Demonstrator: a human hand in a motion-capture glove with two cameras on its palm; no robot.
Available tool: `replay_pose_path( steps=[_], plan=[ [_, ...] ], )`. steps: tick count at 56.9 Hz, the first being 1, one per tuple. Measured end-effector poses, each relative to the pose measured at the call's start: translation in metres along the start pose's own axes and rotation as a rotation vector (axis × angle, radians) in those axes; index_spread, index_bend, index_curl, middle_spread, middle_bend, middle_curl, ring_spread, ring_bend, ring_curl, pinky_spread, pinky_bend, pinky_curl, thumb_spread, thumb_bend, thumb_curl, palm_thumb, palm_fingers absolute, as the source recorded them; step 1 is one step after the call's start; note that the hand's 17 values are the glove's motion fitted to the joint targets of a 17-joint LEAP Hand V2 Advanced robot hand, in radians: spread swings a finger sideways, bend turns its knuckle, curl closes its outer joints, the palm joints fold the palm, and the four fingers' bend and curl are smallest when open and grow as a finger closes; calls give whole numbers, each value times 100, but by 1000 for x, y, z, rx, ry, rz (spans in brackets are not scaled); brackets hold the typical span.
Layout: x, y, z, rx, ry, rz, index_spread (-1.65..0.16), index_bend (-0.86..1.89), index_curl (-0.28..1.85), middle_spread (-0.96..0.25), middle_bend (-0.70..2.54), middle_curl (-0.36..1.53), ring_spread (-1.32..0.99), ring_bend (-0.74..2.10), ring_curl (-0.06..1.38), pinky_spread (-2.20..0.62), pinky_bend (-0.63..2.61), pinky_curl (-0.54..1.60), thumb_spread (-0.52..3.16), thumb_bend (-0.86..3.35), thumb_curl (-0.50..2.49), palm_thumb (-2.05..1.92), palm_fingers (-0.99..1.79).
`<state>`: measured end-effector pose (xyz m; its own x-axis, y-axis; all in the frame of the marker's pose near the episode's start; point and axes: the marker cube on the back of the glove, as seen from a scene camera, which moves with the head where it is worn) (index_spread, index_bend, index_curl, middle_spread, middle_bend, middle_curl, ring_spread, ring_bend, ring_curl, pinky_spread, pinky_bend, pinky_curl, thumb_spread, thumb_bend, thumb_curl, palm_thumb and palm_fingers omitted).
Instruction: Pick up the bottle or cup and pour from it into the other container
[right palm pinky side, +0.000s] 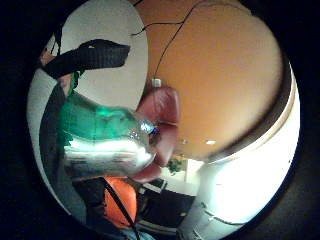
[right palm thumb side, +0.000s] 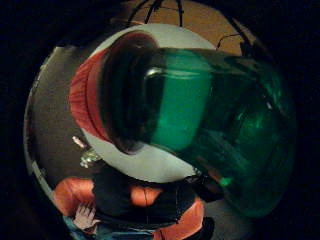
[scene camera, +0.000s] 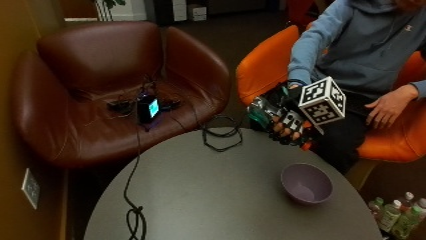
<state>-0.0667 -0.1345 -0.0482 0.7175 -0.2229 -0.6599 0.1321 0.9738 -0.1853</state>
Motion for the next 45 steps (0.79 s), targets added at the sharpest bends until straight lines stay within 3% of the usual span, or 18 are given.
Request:
replay_pose_path(
  steps=[11,45],
  plan=[
    [-26,-8,-14,-14,254,-18,-23,10,26,-13,23,51,-23,37,43,-17,33,38,30,-4,76,97,106],
    [-39,-9,-4,-84,244,-17,-24,10,26,-14,21,51,-25,36,43,-19,35,37,33,-4,76,94,107]
  ],
)
